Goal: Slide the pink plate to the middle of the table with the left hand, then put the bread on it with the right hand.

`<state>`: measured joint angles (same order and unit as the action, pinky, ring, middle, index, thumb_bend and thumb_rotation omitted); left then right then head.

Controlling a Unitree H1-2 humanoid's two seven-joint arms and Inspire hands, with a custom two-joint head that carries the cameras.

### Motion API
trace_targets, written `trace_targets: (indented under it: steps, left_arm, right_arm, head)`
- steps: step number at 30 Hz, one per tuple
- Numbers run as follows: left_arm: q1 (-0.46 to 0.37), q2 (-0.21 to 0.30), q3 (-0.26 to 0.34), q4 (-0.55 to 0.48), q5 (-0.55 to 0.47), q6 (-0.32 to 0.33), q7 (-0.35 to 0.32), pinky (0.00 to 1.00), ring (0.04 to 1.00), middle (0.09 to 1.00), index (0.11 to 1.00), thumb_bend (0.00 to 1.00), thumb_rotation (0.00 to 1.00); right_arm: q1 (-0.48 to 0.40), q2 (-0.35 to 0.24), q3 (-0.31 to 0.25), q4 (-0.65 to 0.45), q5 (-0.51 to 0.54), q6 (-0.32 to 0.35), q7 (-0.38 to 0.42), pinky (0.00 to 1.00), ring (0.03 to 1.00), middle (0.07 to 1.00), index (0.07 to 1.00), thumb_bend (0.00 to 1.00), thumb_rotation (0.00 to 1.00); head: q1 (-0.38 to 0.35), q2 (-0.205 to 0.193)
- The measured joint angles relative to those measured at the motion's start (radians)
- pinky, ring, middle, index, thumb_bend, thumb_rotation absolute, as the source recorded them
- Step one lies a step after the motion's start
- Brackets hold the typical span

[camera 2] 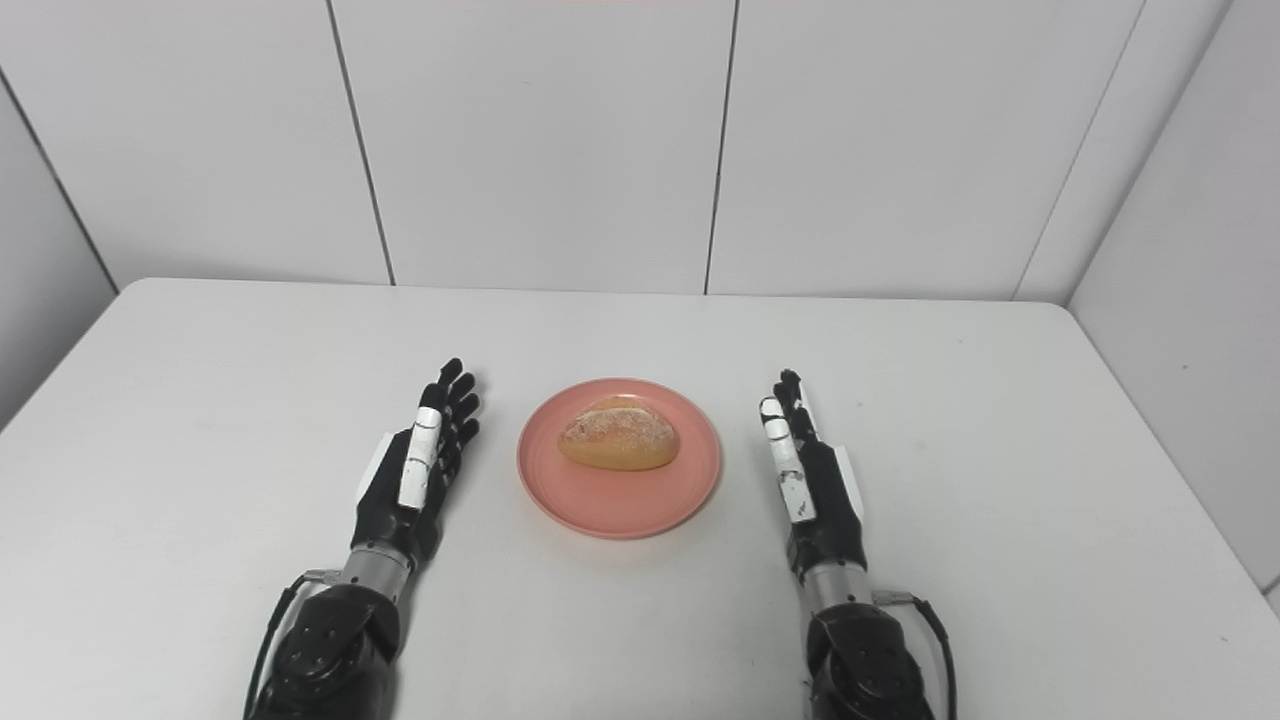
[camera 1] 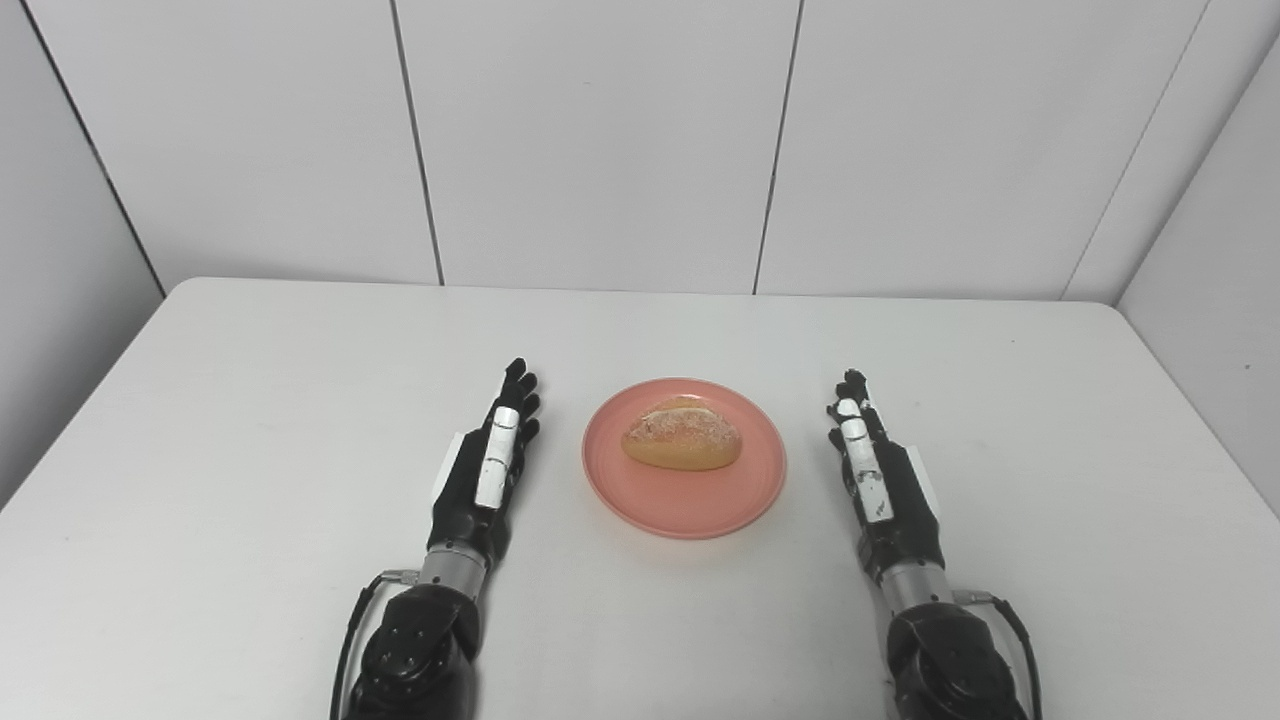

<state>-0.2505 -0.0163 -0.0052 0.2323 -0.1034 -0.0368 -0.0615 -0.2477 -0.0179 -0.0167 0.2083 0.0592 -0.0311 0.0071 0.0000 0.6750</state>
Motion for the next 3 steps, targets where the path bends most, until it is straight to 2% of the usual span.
trace_targets:
  steps: [3]
  left_arm:
    - [0.000, 0.000, 0.012, -0.002, -0.007, 0.004, 0.000, 1.00, 1.000, 1.000, 1.000, 0.68, 1.00]
  right_arm:
    - [-0.001, 0.000, -0.002, 0.001, 0.002, 0.000, 0.000, 1.00, 1.000, 1.000, 1.000, 0.56, 0.93]
  head:
    - [0.000, 0.000]
